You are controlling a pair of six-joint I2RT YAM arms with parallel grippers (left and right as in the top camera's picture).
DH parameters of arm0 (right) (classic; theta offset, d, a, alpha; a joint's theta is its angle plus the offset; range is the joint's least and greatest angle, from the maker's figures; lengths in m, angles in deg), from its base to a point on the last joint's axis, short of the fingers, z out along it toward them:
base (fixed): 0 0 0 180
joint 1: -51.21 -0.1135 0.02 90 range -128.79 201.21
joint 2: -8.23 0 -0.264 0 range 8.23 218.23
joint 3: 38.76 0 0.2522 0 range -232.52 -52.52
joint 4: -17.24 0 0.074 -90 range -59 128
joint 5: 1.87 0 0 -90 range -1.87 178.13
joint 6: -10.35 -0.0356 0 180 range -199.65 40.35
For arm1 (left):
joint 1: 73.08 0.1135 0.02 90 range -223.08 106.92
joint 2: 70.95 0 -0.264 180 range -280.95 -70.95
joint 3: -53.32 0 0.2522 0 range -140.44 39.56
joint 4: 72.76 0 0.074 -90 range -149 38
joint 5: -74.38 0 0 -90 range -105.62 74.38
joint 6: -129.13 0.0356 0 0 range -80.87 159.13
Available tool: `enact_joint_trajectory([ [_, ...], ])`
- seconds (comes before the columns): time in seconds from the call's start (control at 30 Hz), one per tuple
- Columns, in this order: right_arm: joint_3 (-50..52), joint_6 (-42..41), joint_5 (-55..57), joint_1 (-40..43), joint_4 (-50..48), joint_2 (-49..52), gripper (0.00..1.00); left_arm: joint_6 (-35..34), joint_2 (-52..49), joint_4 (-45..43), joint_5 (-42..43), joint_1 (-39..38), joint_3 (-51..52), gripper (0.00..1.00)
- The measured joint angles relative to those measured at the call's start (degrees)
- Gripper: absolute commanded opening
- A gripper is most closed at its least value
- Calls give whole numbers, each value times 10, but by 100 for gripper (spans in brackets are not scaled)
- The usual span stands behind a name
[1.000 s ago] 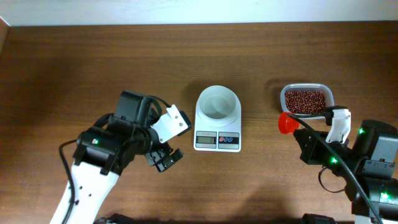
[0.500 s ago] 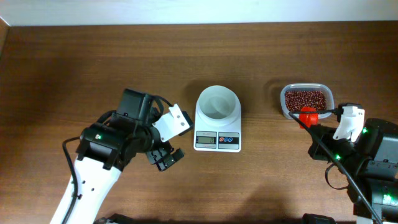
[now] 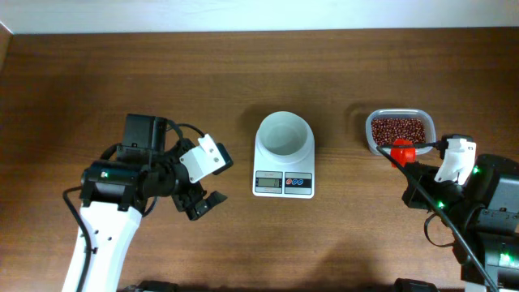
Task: Scoop and weigh 50g on scale
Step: 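Retract the left gripper and lower the scoop into the beans, then scoop red beans with the right gripper and lift the scoop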
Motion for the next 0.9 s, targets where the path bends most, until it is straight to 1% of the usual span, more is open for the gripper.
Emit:
enact_joint_trajectory([
  [0.07, 0, 0, 0, 0, 0, 0, 4, -3, 0, -17, -2, 0, 1, 99],
  [0.3, 0, 0, 0, 0, 0, 0, 4, -19, 0, -18, -11, -7, 1, 99],
  [0.37, -1, 17, 18, 0, -4, 8, 4, -20, 0, -18, -11, -14, 1, 99],
  [0.43, -4, 40, 35, 0, -16, 42, 4, -20, 0, -17, -12, -14, 1, 99],
  [0.5, -36, 52, 60, 0, -18, 100, 4, -20, 0, -17, -12, -14, 1, 99],
  [0.57, -66, 56, 69, 0, -18, 141, 4, -20, 0, -20, -12, -14, 2, 99],
  [0.67, -74, 60, 92, 0, -18, 193, 4, -20, 0, -20, -12, -14, 2, 99],
  [0.77, -74, 71, 151, 1, -52, 240, 4, -20, 0, -21, -12, -14, 2, 99],
  [0.87, -75, 81, 170, 1, -87, 329, 4, -20, 0, -20, -12, -14, 3, 99],
  [0.9, -75, 81, 172, 1, -112, 353, 4, -20, -1, -20, -12, -14, 3, 99],
])
